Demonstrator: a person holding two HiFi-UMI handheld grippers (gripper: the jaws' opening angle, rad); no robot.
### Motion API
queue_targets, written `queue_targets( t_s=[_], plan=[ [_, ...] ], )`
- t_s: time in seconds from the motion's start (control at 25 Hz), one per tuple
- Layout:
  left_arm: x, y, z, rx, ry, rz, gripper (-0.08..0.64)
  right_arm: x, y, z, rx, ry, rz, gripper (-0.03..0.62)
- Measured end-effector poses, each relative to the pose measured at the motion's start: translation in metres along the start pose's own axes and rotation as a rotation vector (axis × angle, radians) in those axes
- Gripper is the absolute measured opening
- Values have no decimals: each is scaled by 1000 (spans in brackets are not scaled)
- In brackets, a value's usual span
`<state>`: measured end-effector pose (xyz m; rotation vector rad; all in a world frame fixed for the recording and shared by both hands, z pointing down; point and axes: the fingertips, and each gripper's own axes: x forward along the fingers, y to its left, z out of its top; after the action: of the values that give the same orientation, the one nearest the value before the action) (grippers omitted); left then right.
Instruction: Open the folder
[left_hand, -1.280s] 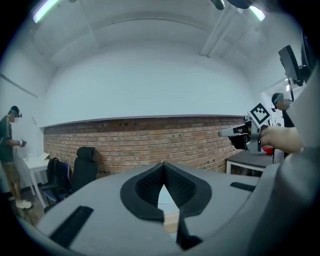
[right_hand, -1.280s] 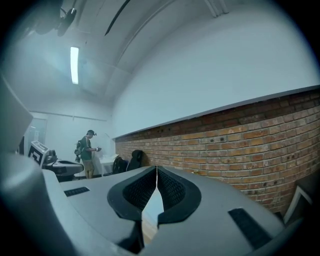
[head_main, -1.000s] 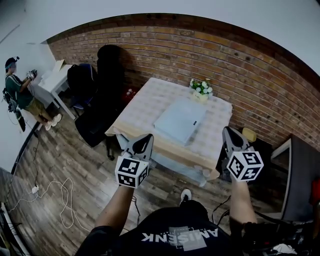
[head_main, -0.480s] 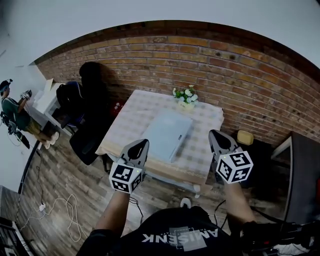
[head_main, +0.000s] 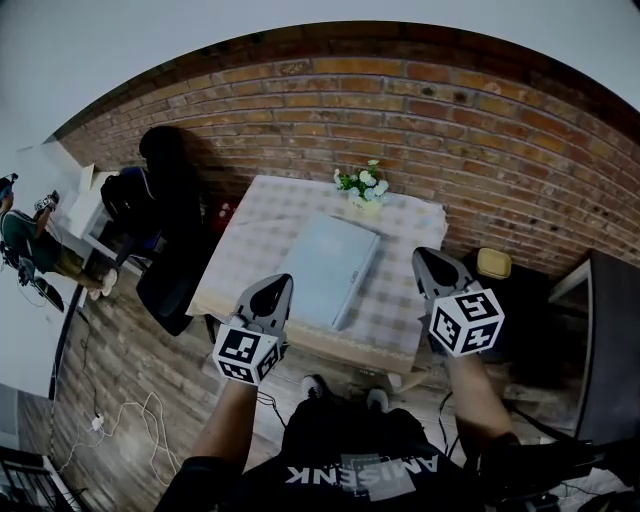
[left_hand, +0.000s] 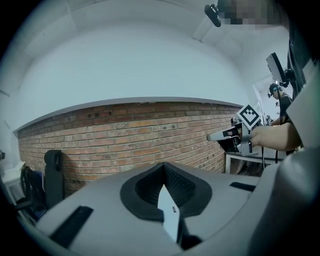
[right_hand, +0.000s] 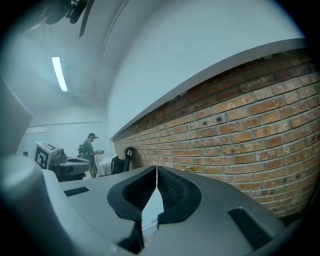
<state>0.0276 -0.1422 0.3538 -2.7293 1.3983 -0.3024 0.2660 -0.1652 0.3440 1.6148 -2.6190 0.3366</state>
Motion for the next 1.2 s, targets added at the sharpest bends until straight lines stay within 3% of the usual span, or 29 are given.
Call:
queue_targets(
  t_s=[0.2,0.4,0.72,1.04,1.2],
  plan=[
    [23,18,-23,26,34,-66,8,29,3,-13,3,30,-15,43],
    [38,56,-39,31,47,-103,8,56,0,-20,22,47,-88,43],
    [54,89,-87,89,136,-255,11,101,-16,-47,74,103,-181,43],
    [60,93,-136,71,218,-346,18,131,-35,-90,119,178,-239,44],
    [70,89,-155,101,236,-368,41,148,-50,-108,135,186,-247,53]
  ],
)
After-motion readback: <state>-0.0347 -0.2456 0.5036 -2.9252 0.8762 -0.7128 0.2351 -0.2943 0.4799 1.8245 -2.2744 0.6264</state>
